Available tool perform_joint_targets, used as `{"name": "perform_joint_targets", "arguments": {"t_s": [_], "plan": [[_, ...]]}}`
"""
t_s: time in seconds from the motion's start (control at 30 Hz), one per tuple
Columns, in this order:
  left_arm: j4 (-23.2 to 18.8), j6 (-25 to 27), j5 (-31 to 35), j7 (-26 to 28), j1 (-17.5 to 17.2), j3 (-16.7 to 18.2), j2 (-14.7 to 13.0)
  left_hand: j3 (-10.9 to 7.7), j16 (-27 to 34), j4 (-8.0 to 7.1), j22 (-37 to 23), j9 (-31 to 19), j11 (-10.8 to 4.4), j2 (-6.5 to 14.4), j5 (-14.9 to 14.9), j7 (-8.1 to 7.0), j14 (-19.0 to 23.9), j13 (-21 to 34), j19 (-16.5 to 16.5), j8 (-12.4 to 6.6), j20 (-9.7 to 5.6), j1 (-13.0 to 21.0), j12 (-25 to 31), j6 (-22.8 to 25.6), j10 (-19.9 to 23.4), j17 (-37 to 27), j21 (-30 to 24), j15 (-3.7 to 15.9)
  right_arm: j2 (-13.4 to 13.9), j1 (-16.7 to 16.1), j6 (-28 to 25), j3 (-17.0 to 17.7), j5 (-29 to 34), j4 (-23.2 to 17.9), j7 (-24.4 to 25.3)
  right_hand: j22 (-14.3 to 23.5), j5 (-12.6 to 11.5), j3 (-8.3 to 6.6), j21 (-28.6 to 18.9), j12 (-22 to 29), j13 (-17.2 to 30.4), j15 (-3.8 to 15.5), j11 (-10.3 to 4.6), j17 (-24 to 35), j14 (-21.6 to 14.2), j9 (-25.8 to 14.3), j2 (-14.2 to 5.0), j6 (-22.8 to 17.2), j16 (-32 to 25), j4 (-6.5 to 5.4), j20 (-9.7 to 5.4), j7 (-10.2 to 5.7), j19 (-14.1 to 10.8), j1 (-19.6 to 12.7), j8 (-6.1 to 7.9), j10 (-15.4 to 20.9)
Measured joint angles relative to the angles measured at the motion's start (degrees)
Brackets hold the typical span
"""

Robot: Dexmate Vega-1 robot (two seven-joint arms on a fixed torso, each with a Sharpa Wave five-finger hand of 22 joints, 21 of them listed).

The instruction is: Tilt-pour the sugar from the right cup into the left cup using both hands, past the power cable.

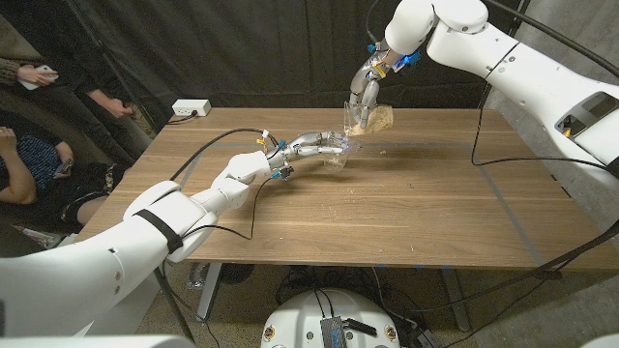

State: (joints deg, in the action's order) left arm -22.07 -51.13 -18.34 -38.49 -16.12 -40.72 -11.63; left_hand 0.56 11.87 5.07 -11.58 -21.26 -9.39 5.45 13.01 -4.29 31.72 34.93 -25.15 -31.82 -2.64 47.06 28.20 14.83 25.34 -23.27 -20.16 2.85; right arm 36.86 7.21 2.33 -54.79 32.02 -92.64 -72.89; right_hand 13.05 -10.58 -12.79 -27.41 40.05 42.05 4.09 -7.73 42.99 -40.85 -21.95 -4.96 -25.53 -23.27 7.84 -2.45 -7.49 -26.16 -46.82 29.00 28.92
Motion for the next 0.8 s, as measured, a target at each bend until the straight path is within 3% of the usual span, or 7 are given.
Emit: {"name": "perform_joint_targets", "arguments": {"t_s": [0.8], "plan": [[0.0, -0.4, -0.1, -0.4, 0.0, 0.2, 0.1, 0.47, 0.0, -0.02, 0.0, 0.0, 0.11, 0.0, 0.0, 0.01, 0.0, 0.0, 0.0, -0.20, 0.00, 0.0, 0.0, 0.0, -0.1, 0.0, 0.0, 0.00, -0.8, 1.0, 2.4, -0.9, 2.3, -0.1, -2.3, -0.3, 0.0, -0.25, 0.0, -0.4, 0.1, -0.10, 0.25, 0.4, -0.1, 0.1, 0.08, -0.3, 0.1, 0.25, 0.00, -0.06, 0.0, -0.1, -0.22, 0.4]]}}
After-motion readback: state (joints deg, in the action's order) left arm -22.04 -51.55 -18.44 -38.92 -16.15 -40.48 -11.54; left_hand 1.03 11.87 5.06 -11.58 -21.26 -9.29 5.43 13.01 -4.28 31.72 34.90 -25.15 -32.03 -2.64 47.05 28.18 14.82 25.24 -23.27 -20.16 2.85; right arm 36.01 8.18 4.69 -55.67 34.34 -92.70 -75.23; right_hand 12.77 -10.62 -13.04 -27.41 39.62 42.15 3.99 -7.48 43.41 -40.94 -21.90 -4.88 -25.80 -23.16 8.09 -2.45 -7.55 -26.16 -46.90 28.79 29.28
